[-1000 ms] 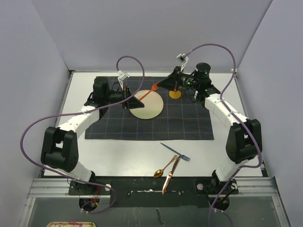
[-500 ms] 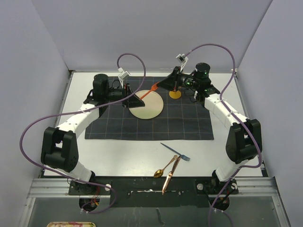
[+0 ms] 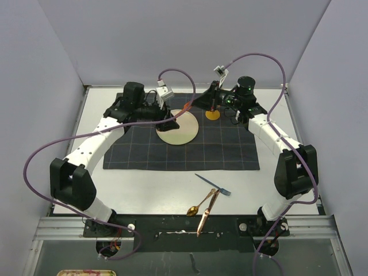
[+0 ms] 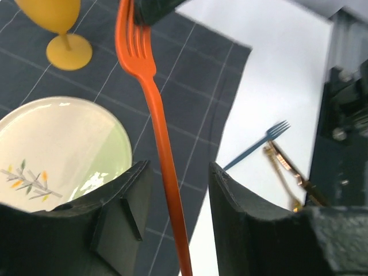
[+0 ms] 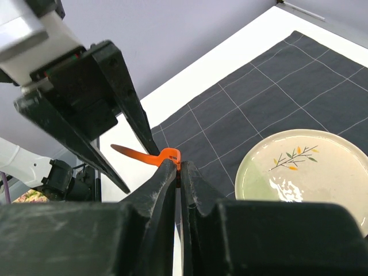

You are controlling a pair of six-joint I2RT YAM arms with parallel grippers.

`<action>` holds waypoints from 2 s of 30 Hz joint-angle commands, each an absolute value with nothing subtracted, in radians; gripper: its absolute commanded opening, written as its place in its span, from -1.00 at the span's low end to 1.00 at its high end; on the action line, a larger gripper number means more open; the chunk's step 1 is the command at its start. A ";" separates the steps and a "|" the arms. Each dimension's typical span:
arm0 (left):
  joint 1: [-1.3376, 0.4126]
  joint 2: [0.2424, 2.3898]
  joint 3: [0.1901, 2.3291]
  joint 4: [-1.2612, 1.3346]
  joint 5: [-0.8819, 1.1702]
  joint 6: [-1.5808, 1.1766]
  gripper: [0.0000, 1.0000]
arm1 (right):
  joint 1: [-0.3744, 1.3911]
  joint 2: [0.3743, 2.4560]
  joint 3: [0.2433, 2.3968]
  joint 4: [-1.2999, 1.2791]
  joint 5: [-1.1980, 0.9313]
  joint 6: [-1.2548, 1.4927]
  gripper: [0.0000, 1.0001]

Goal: Set the dinner table for one person
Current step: Adjust the fork.

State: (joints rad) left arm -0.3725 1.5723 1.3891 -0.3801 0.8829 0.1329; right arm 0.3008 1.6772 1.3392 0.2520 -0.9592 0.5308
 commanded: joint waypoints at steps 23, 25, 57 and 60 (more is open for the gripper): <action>-0.507 1.522 1.440 -0.535 0.191 0.596 -0.24 | 0.299 1.672 1.391 0.285 -0.968 0.535 -1.00; -0.520 1.525 1.458 -0.539 0.180 0.600 -0.25 | 0.299 1.672 1.390 0.285 -0.969 0.535 -1.00; -0.533 1.401 1.467 -0.729 0.272 0.554 -0.52 | 0.296 1.647 1.389 0.236 -0.956 0.481 -1.00; -0.535 1.401 1.470 -0.729 0.262 0.554 -0.77 | 0.296 1.647 1.391 0.236 -0.954 0.481 -1.00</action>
State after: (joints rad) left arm -0.5262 1.4414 1.4597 -0.7425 0.2615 0.5552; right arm 0.3000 1.6810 1.3544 0.2138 -0.9535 0.5011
